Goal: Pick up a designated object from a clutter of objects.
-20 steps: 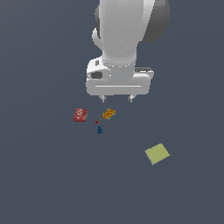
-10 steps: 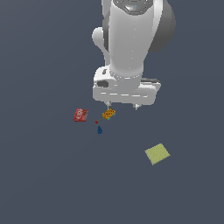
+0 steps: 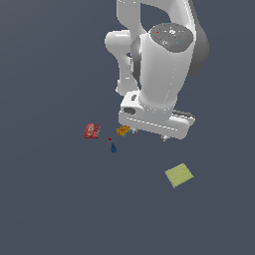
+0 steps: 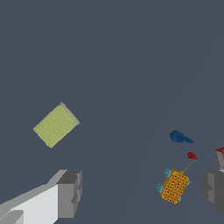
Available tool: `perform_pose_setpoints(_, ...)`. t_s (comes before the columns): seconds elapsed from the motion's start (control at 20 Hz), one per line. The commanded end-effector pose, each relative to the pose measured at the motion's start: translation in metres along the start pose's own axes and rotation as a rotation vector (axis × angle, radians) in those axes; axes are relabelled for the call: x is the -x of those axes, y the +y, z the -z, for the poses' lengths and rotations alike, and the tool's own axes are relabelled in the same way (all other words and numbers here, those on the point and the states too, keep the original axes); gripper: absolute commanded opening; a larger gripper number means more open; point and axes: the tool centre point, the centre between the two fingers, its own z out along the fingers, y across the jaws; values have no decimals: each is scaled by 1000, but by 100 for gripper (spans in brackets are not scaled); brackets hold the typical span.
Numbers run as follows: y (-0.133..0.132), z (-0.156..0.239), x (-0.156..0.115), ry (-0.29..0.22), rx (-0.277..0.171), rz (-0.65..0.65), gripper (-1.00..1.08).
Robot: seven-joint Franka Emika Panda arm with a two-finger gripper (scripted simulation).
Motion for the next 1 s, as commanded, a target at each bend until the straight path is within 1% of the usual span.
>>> perform_pose_setpoints(0.0, -11, -10, -4, 2, 0, -52, 100)
perform_pose_setpoints(0.5, -55, -52, -15, 9, -2, -252, 100)
perform_pose_setpoints(0.95, -94, -93, -18, 16, -5, -432, 100)
